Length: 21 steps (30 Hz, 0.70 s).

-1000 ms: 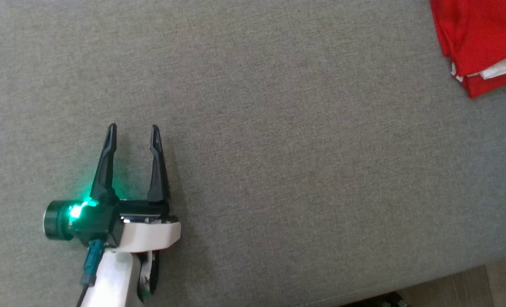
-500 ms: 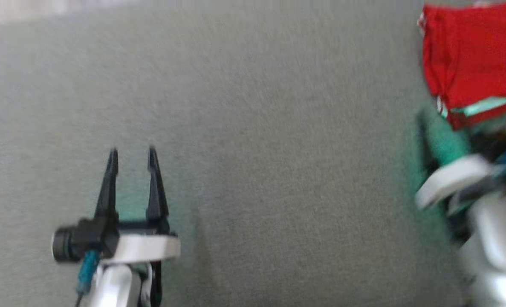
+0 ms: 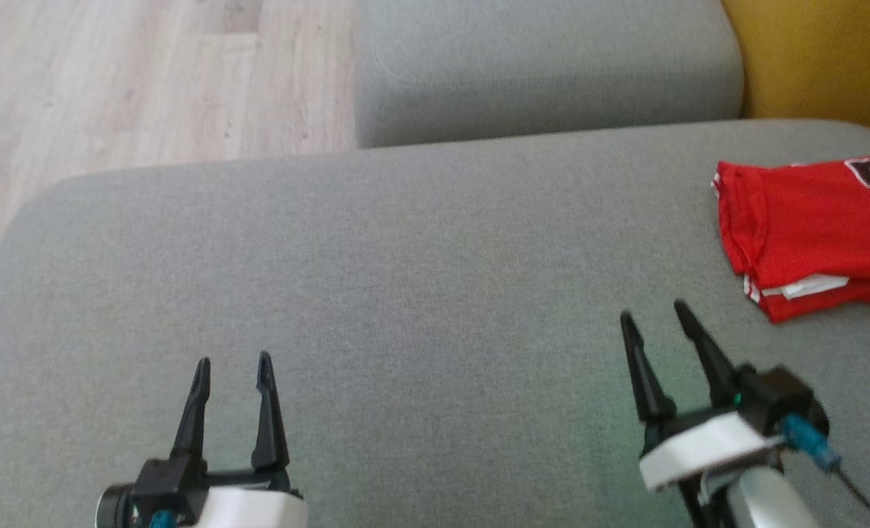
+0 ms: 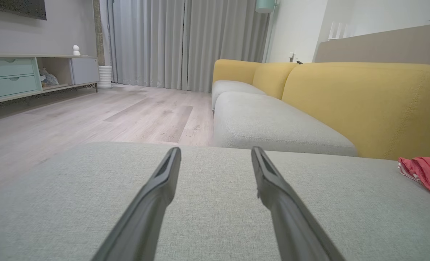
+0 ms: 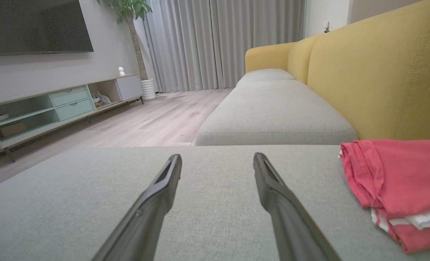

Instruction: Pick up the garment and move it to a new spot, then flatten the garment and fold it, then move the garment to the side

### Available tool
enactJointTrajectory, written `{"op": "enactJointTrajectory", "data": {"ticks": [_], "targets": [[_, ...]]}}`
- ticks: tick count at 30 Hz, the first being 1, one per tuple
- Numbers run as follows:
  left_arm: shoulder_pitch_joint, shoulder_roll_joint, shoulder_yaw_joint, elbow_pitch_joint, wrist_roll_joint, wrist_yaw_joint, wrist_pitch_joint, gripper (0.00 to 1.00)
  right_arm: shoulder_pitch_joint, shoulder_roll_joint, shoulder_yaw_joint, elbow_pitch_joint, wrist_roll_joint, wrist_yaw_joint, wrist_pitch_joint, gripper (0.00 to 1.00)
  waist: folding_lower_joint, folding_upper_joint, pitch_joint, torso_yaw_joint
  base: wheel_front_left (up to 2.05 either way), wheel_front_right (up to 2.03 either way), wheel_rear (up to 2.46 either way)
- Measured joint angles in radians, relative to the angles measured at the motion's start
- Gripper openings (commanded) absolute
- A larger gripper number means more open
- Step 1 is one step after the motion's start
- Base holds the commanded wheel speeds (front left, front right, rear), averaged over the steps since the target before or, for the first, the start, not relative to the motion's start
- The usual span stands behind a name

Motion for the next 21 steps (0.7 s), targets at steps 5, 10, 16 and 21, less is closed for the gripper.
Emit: {"op": "enactJointTrajectory", "data": {"ticks": [5, 10, 16, 21], "targets": [[0.025, 0.000, 0.015, -0.001, 0.001, -0.005, 0.000, 1.00, 0.059, 0.019, -0.004, -0.012, -0.006, 0.000, 0.000, 1.00, 0.0001, 0.0000, -0.021, 0.006, 0.00, 0.00, 0.00], [0.029, 0.000, 0.023, -0.001, 0.011, -0.009, 0.000, 1.00, 0.064, 0.022, -0.010, -0.017, -0.014, 0.000, 0.000, 1.00, 0.0002, 0.0000, -0.028, 0.006, 0.00, 0.00, 0.00], [0.029, 0.000, 0.023, -0.001, 0.013, -0.009, 0.000, 1.00, 0.064, 0.029, -0.021, -0.016, -0.025, 0.000, 0.000, 1.00, 0.0003, 0.0000, -0.025, 0.008, 0.00, 0.00, 0.00], [0.029, 0.000, 0.023, 0.000, 0.019, -0.008, 0.000, 1.00, 0.064, 0.031, -0.018, -0.008, -0.035, 0.000, 0.000, 1.00, 0.0004, 0.0000, -0.024, 0.003, 0.00, 0.00, 0.00]]}}
